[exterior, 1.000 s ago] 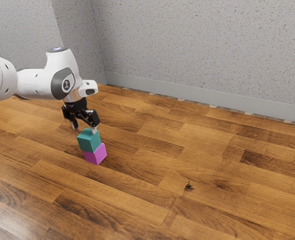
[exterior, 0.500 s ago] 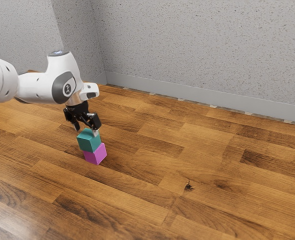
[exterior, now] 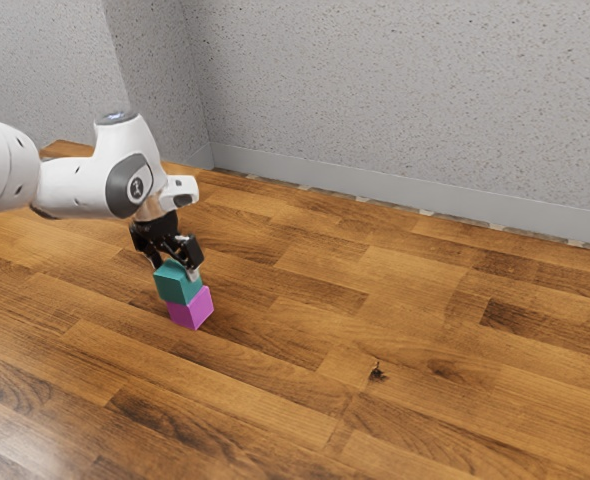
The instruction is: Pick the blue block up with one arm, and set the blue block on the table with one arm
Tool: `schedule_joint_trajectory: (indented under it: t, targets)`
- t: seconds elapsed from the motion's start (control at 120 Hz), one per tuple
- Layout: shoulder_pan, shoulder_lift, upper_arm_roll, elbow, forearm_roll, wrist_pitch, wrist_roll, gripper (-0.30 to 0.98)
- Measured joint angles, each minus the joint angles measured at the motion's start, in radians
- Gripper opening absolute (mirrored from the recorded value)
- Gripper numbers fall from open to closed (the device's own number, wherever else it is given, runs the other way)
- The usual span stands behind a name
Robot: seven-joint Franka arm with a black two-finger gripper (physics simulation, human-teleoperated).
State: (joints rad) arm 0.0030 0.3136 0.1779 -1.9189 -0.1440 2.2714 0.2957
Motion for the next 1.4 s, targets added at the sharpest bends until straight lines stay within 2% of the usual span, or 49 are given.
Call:
schedule_joint_trajectory:
  t: [0.742,0.892,1.017,1.267,1.4]
  targets:
    - [0.0,0.021,0.0,-0.011,-0.042,0.03,-0.01,0.69]
    - [0.0,0.021,0.0,-0.011,-0.042,0.03,-0.017,0.53]
    - [0.0,0.021,0.0,-0.011,-0.041,0.029,-0.022,0.44]
    - [0.0,-0.01,0.006,-0.018,-0.035,0.022,-0.032,0.39]
    - [0.001,-0.07,0.091,-0.073,-0.022,0.002,-0.035,0.38]
